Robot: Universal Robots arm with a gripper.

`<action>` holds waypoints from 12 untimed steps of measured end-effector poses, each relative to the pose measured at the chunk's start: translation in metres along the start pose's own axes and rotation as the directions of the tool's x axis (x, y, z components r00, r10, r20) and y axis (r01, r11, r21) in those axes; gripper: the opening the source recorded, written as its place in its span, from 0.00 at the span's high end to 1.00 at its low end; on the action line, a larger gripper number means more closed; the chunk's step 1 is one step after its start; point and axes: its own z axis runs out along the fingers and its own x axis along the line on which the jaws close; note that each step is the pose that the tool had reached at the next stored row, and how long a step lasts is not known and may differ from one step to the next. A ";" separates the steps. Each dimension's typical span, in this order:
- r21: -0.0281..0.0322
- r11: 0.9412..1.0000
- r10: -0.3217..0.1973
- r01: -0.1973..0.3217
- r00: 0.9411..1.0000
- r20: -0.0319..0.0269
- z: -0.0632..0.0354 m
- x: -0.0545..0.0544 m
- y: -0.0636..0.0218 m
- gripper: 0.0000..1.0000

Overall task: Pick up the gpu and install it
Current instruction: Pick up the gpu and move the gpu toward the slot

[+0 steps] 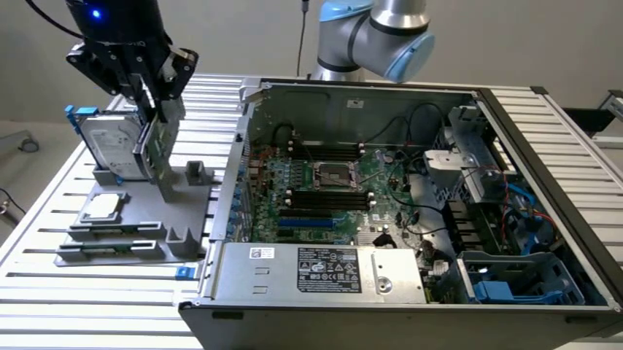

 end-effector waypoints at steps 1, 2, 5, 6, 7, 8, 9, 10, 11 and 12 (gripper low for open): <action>0.000 1.000 0.000 0.000 1.000 0.000 -0.0048 -0.001 0.0006 0.74; 0.000 1.000 0.000 0.000 1.000 0.000 -0.0095 -0.002 0.0012 0.74; 0.000 1.000 0.000 0.000 1.000 0.000 -0.0234 -0.010 0.0026 0.74; 0.000 1.000 0.000 0.000 1.000 -0.001 -0.0280 -0.014 0.0031 0.74; 0.000 1.000 0.000 0.000 1.000 -0.001 -0.0331 -0.018 0.0036 0.74; -0.001 1.000 0.001 -0.001 1.000 -0.002 -0.0379 -0.023 0.0041 0.74; -0.001 1.000 0.001 -0.001 1.000 -0.003 -0.0426 -0.027 0.0045 0.74; -0.002 1.000 0.001 -0.001 1.000 -0.005 -0.0472 -0.031 0.0049 0.74; -0.003 1.000 0.001 -0.001 1.000 -0.006 -0.0512 -0.035 0.0053 0.74; -0.004 1.000 0.001 -0.001 1.000 -0.007 -0.0544 -0.040 0.0055 0.74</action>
